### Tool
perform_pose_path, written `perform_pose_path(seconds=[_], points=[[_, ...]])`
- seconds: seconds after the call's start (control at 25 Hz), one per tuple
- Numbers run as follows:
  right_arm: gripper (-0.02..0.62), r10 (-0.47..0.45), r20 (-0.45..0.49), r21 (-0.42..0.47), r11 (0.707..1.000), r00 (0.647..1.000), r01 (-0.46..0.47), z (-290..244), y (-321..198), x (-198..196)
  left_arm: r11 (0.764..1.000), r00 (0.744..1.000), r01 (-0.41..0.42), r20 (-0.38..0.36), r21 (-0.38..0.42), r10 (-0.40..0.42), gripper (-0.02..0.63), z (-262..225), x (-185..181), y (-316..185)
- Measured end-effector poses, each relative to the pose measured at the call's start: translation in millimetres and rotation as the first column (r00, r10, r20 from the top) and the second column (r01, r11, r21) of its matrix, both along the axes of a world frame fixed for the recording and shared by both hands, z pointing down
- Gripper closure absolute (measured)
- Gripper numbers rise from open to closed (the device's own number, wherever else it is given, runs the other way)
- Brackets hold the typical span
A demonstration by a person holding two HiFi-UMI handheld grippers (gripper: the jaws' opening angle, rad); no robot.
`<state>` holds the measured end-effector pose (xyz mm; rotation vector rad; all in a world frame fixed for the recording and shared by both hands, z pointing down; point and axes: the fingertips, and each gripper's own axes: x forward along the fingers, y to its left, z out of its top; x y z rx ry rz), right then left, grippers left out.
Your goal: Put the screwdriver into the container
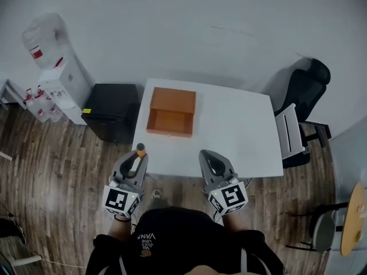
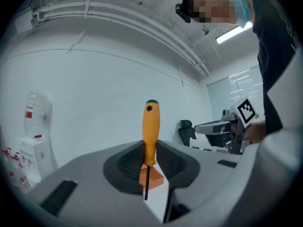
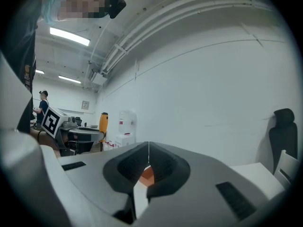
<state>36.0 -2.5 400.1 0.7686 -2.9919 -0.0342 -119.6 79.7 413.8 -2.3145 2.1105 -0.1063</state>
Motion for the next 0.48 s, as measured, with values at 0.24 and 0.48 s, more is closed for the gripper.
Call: perform_pose_path(seconds=[0.24,0.48], points=[[0.584,0.060,0.002,-0.002,0.998,0.998,-0.060,-3.9,-21.0,-27.2,0.998,0.998,-0.064,0.018,0.003,0.064,0.526,-5.7,-32.6,-29.9],[0.583,0.122,0.005,-0.001,0.993,0.993,-0.122,-4.9,-34.6,-47.9,0.993,0.993,-0.121,0.012,-0.009,0.121,0.526,-6.3,-56.9,-52.5]])
